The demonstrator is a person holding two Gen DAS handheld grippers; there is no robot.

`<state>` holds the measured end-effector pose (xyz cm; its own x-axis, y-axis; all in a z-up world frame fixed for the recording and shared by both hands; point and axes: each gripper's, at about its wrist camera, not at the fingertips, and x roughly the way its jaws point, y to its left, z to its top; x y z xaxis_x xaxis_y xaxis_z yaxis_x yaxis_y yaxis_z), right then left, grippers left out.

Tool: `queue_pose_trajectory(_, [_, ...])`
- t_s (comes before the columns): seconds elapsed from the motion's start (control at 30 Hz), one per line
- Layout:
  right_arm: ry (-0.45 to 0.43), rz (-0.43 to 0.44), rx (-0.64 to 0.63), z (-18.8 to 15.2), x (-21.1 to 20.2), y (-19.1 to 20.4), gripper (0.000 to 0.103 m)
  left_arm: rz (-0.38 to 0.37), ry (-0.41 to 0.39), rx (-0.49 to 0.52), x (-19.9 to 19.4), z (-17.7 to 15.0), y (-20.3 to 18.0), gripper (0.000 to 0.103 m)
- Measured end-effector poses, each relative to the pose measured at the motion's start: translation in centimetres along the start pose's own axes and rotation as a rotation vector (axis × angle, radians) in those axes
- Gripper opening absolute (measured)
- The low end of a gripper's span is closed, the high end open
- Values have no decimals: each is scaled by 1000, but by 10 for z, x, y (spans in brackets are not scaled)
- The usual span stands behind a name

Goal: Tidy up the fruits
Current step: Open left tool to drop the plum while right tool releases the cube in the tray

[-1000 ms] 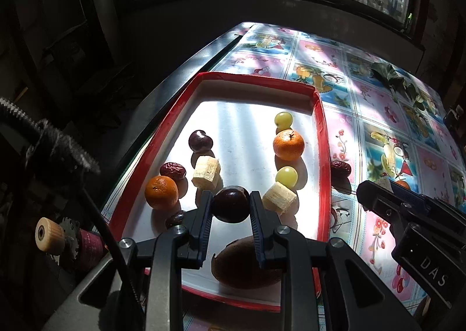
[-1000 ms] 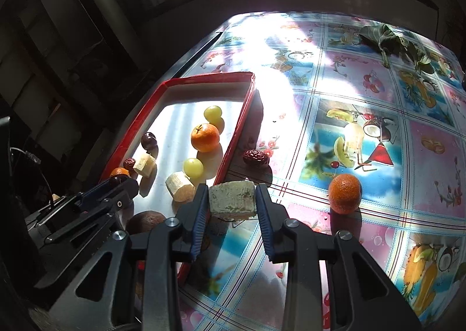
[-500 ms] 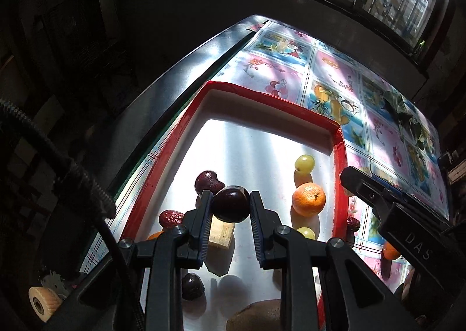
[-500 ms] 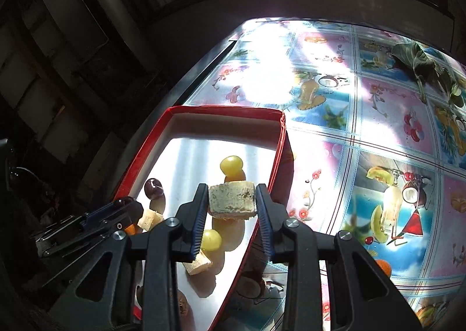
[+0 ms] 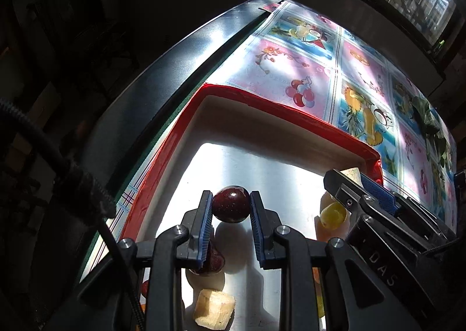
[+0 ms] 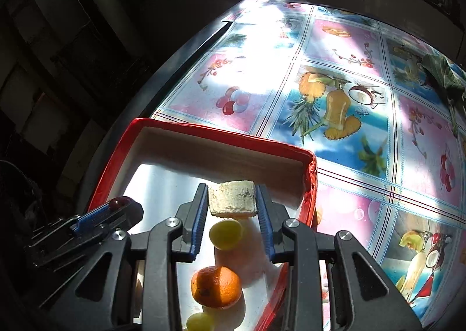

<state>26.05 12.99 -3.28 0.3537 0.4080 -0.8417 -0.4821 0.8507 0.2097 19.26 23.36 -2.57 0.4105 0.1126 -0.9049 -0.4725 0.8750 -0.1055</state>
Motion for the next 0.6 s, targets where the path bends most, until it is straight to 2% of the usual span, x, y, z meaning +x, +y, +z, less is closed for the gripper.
queue_pose_trajectory(0.13, [14,-8,-10,2,7,-1,35,17,22,10,8,-2,-1,24])
queue_pose_trajectory(0.5, [29,17,32,3,12,-11,38,57,-6,37,6,-6,-4,26])
queue_pose_trajectory(0.6, [13,20,40,0,3,-12,40,56,-7,20,3,-7,0,32])
